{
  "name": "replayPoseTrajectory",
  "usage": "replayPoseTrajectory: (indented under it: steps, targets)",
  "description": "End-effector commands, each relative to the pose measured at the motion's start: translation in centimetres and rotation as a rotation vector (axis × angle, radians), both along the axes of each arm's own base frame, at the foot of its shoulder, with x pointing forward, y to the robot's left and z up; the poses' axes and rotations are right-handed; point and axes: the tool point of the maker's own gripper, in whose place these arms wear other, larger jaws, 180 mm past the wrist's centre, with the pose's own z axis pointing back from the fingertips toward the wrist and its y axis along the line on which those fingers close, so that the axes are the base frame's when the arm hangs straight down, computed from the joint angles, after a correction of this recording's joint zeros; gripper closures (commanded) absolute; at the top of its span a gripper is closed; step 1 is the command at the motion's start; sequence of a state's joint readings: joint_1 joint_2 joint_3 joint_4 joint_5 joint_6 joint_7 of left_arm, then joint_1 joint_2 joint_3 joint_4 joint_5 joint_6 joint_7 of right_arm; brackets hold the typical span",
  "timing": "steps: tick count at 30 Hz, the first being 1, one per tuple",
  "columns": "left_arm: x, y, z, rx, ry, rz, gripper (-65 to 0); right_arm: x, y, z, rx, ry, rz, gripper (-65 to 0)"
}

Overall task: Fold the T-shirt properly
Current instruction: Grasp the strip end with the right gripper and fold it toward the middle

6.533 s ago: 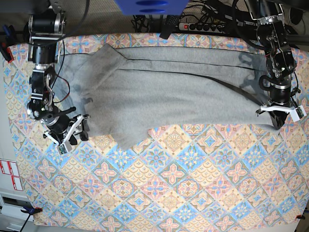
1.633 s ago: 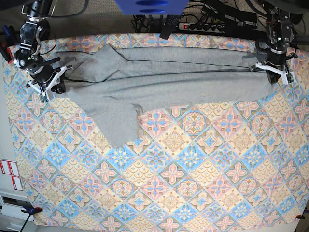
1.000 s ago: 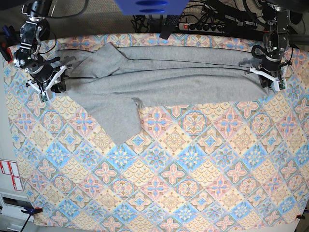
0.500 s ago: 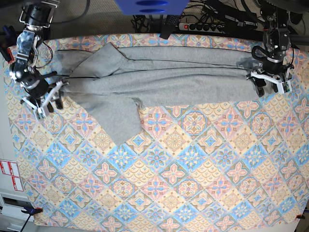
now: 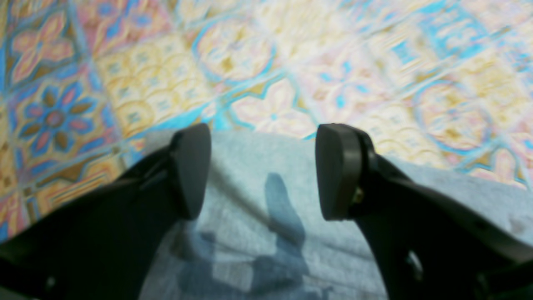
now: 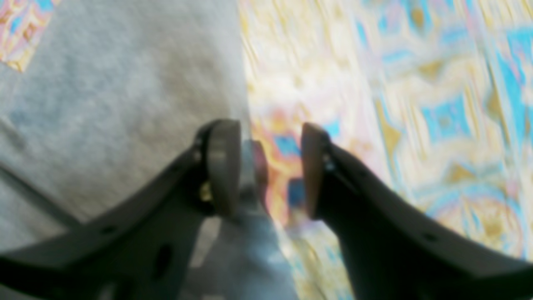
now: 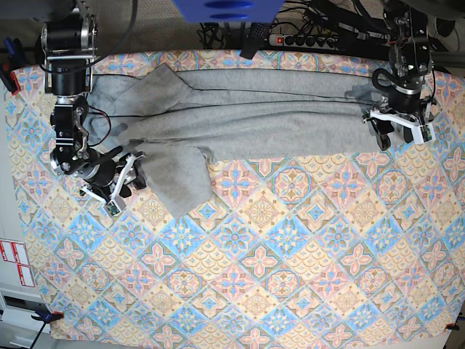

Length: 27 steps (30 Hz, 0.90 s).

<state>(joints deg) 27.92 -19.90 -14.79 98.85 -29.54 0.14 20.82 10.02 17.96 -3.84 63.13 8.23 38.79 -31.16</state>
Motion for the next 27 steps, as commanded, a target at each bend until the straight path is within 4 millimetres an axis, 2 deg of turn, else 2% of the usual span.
replayPoseTrajectory:
  steps: [1, 5, 13, 24, 27]
  targets:
    - [0.7, 0.4, 1.4, 0.023, -0.048, -0.007, -40.7, 0.8, -0.3, 0.8, -0.005, -0.02, 0.005, -28.5]
    - [0.8, 0.4, 1.4, 0.023, -0.047, -0.007, -40.7, 1.7, 0.0, 1.2, -0.007, -0.028, 0.018, -34.2]
    - [0.9, 0.3, 1.4, 0.021, -0.049, -0.006, -40.7, 2.3, -0.8, -0.2, 0.02, 0.016, -0.025, -34.7]
    - [0.9, 0.3, 1.5, 0.021, -0.05, -0.008, -40.7, -0.5, 1.3, -3.7, 0.021, 0.105, 0.051, -34.4]
    - [0.9, 0.3, 1.5, 0.021, -0.05, -0.008, -40.7, -0.9, 1.9, -4.0, 0.012, 0.117, 0.077, -28.5]
